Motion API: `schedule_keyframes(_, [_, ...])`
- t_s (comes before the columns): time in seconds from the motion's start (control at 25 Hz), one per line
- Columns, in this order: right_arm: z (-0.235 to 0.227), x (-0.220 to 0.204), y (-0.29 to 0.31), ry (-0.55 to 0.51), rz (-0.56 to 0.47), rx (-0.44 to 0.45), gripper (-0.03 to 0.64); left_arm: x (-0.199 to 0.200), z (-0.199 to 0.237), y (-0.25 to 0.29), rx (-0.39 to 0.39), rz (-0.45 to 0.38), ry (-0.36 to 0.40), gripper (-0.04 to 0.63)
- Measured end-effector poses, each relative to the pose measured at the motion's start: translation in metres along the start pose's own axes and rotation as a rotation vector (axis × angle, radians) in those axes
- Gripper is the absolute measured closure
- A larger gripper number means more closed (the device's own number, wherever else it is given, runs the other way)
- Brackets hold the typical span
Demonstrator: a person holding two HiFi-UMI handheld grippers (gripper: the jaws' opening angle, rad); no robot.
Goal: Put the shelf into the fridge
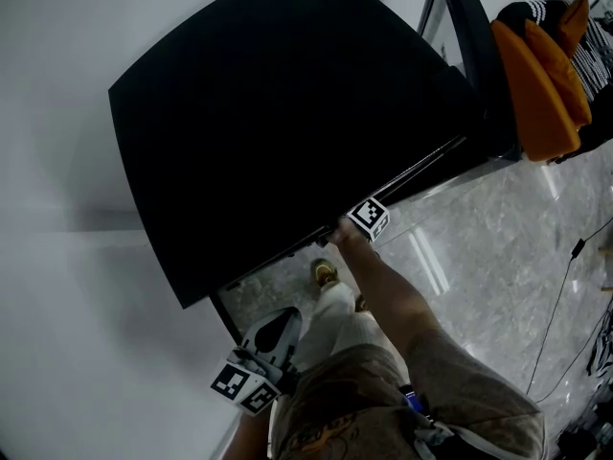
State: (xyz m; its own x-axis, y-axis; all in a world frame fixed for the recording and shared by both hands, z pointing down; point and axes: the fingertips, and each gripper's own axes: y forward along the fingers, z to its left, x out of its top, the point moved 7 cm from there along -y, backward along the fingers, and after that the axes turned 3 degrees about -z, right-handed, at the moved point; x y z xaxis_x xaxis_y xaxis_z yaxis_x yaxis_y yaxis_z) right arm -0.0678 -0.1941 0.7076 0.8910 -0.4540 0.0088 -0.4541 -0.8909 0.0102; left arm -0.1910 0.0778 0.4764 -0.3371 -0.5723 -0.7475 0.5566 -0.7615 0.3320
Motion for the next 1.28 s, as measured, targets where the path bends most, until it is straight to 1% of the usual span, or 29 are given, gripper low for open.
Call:
schedule_keyframes(0.68, [-0.001,-0.006,0.039,0.002,0.003,-0.006,0.589,-0.009,0.002,-0.002,0.009,0.011,-0.014,0.594])
schedule_keyframes(0.92, [0.000,-0.006,0.041,0.004,-0.021,-0.001,0.588,-0.007,0.003,-0.002,0.007,0.020,-0.003,0.594])
schedule_keyframes(1.0, [0.001,-0.006,0.040,0.007,-0.026,0.015,0.588,-0.008,0.001,-0.001,0.004,0.022,-0.001,0.594])
schedule_keyframes(1.16, [0.004,-0.004,0.034,-0.012,0.009,0.030,0.586,-0.008,-0.001,-0.001,0.000,0.021,0.001,0.594])
schedule_keyframes(1.28, [0.000,0.001,0.020,-0.033,0.018,0.013,0.586,-0.006,-0.004,0.001,-0.004,0.018,0.006,0.594])
